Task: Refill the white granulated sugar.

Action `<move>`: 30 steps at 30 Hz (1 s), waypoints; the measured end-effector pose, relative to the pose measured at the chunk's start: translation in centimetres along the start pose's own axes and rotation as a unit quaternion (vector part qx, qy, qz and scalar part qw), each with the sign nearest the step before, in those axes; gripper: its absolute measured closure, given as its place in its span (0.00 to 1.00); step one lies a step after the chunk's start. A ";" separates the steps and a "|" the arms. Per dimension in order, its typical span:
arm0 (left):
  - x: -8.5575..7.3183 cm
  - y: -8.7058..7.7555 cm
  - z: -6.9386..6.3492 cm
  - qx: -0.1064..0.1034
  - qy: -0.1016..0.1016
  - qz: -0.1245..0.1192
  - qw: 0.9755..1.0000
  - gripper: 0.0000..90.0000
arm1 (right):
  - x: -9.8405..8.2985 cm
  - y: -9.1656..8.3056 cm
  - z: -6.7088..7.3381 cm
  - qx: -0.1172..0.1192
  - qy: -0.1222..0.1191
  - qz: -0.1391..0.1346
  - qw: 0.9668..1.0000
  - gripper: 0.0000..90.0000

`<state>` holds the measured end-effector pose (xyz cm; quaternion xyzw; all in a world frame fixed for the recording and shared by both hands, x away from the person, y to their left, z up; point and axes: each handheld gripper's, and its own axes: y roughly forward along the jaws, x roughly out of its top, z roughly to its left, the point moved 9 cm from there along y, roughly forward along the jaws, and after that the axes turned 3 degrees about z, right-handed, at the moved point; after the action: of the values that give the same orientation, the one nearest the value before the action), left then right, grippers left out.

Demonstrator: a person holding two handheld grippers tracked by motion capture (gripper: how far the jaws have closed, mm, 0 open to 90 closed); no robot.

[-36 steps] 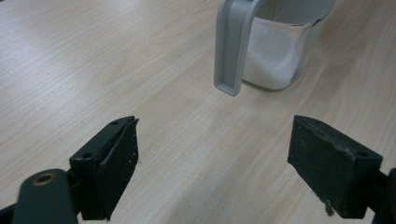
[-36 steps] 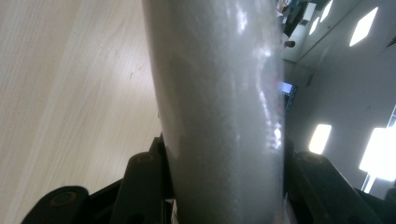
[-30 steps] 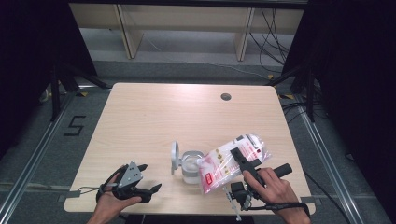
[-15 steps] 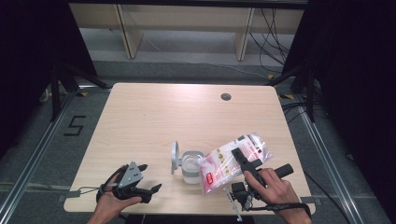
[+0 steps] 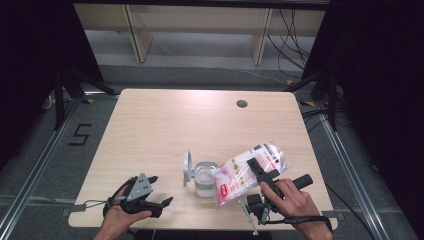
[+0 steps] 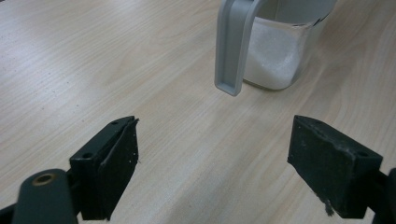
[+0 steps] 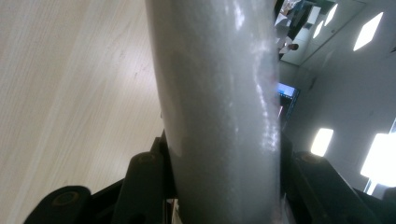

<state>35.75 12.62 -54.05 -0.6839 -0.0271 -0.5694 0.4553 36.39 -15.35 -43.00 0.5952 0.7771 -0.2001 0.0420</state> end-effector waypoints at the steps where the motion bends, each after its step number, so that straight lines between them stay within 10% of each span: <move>1: 0.1 0.0 -0.1 -0.002 -0.004 -0.003 1.000 0.17 | -0.1 0.0 0.0 0.004 0.001 0.002 1.000 0.69; 30: -0.1 -0.1 0.0 0.000 -0.012 0.002 1.000 0.17 | -0.3 0.0 -0.6 -0.009 -0.010 -0.001 1.000 0.71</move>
<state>35.66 12.67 -54.11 -0.6911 -0.0312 -0.5598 0.4560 36.53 -15.42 -42.37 0.5924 0.7789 -0.1985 0.0549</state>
